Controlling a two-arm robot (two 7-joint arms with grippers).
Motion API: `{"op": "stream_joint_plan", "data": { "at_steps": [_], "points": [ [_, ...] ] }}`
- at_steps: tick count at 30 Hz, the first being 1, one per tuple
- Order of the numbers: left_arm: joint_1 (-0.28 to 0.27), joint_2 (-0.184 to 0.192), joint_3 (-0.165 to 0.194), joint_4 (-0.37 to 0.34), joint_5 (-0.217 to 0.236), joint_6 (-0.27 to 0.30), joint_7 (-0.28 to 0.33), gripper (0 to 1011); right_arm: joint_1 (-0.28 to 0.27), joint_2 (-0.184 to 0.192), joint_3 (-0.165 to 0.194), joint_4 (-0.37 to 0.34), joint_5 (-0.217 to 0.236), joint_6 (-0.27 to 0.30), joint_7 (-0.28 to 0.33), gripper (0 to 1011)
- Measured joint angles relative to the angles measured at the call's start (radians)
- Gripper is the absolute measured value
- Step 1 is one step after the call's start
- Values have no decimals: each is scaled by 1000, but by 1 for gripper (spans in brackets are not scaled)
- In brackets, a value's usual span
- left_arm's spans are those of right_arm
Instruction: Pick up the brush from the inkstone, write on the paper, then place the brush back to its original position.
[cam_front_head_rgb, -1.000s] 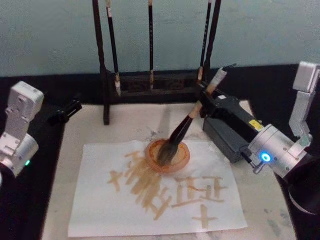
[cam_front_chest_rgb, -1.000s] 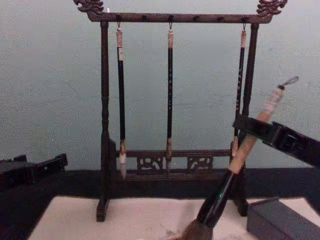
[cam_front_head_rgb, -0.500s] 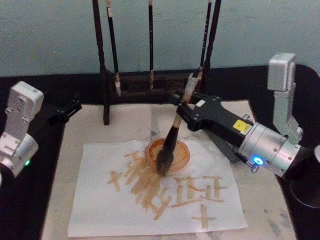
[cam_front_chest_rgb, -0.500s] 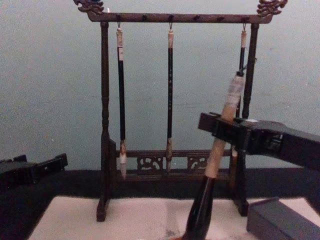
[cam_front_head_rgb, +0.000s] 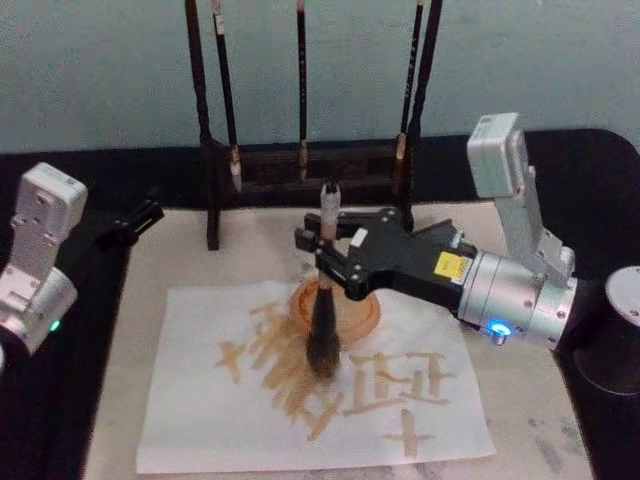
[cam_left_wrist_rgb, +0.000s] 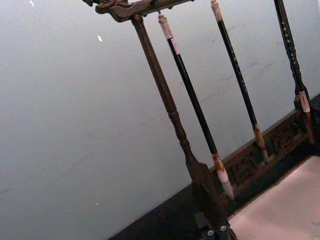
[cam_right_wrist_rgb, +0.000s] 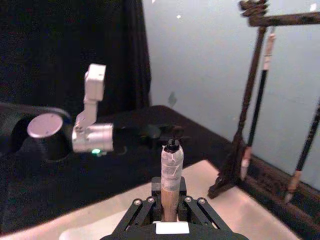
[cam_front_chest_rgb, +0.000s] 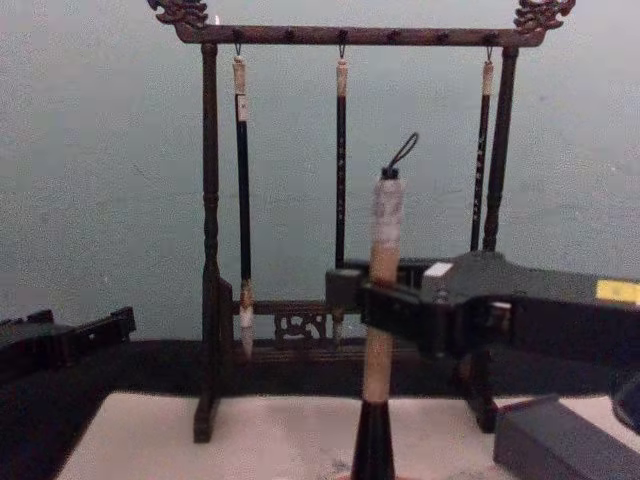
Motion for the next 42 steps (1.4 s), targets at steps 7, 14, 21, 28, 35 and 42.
{"op": "stream_joint_plan", "data": {
  "at_steps": [7, 14, 21, 28, 35, 42],
  "points": [
    [0, 0, 0, 0, 0, 0, 0, 1002, 24, 8, -26, 2, -13, 9, 56, 163],
    [0, 0, 0, 0, 0, 0, 0, 1002, 27, 10, -39, -6, -4, -1, 89, 163],
    [0, 0, 0, 0, 0, 0, 0, 1002, 32, -1, -47, 8, 11, -17, 99, 163],
    [0, 0, 0, 0, 0, 0, 0, 1002, 38, -11, -59, 35, 17, -19, 102, 163],
    [0, 0, 0, 0, 0, 0, 0, 1002, 36, -14, -64, 53, 19, -20, 99, 163],
    [0, 0, 0, 0, 0, 0, 0, 1002, 26, -6, -54, 55, 22, -21, 86, 163]
  ]
}}
